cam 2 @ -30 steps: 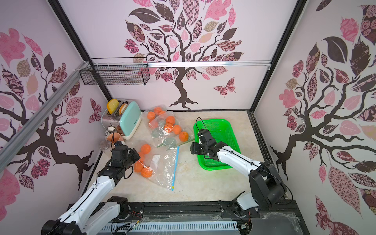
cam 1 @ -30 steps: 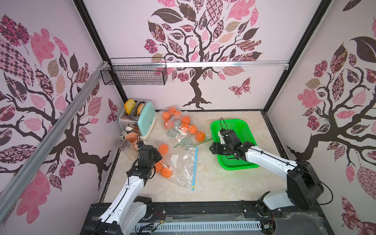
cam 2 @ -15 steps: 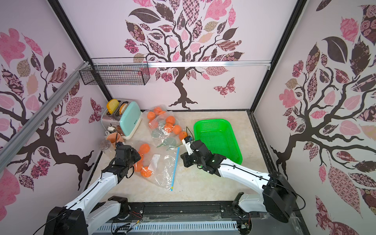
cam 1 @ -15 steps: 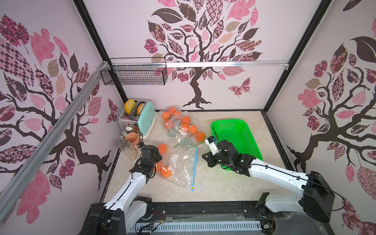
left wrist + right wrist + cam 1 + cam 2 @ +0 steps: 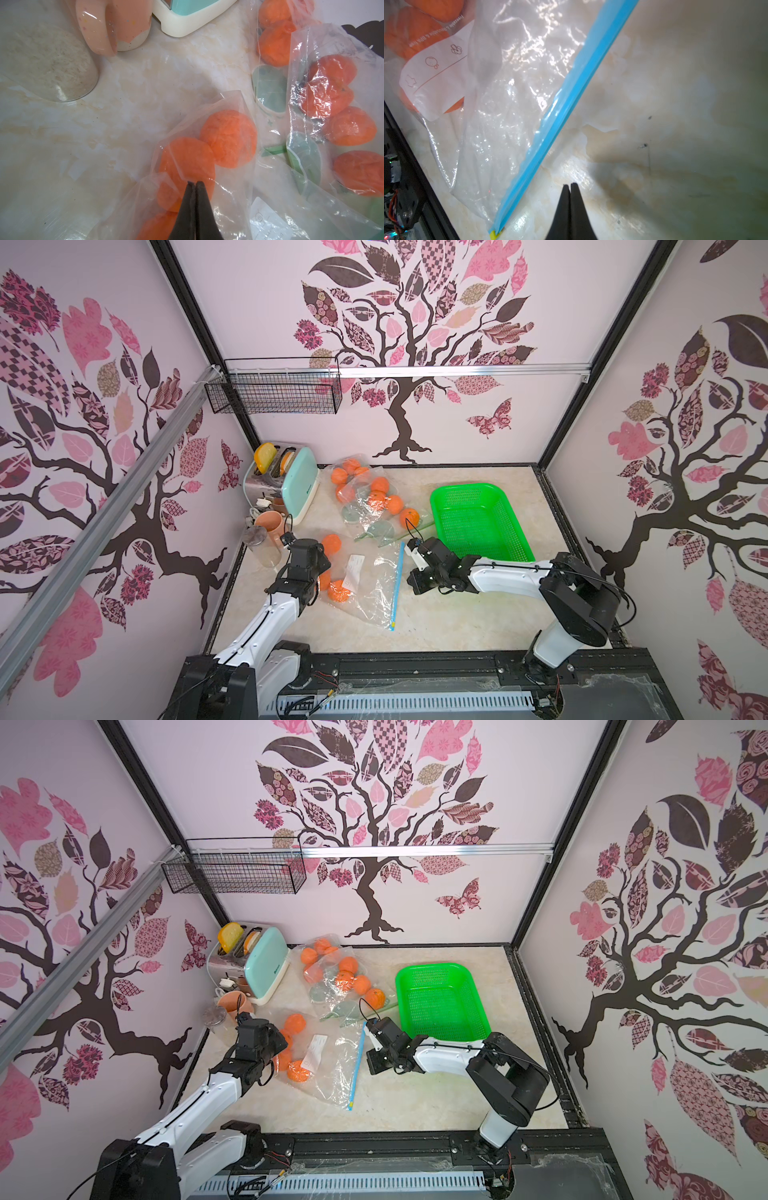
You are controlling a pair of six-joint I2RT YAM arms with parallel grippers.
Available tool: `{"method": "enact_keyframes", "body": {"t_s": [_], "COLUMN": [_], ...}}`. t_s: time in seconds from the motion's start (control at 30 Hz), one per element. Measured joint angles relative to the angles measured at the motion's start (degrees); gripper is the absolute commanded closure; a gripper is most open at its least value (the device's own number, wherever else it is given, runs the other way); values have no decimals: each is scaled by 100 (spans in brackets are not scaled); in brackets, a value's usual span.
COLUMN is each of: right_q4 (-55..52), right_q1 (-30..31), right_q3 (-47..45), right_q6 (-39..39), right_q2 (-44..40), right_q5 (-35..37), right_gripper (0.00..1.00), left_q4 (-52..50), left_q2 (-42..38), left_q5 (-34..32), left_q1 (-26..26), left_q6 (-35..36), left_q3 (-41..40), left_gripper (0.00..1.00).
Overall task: Open the zip-top bag and take out the orange
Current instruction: Move the basket to the center of the board.
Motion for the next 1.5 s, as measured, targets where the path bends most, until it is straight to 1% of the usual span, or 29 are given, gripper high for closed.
{"method": "enact_keyframes", "body": {"t_s": [0.17, 0.37, 0.5, 0.73, 0.87, 0.93, 0.97, 1.13, 1.27, 1.5], "right_q4": [247, 796, 1226, 1862, 2485, 2839, 3051, 3744, 3834, 3845], "right_q1": [26, 31, 31, 28, 31, 37, 48, 101, 105, 105], "right_q3": [214, 192, 111, -129, -260, -321, -367, -592, -597, -750], "right_q6": [7, 59, 79, 46, 7, -44, -92, -236, -339, -286], "right_q2": [273, 273, 251, 247, 468, 632, 715, 1001, 1239, 1303], "right_q5": [-304, -752, -1027, -1252, -1460, -1569, -1602, -1617, -1519, -1252], "right_gripper": [97, 97, 95, 94, 90, 84, 82, 79, 79, 79], "left_q4": [28, 52, 103, 315, 404, 413, 411, 227, -94, -538], "left_q2": [61, 61, 83, 181, 179, 168, 155, -9, -306, -1001], "left_q5": [4, 7, 4, 4, 37, 94, 146, 549, 944, 1158], "left_q1": [0, 0, 0, 0, 2, 4, 4, 4, 4, 4], "left_q6": [2, 22, 26, 44, 44, 42, 37, -22, -96, -157], "left_q3": [-13, -13, -61, -136, -184, -188, -188, -177, -72, 122], "left_gripper": [100, 100, 100, 100, 100, 100, 100, 100, 100, 100]}}
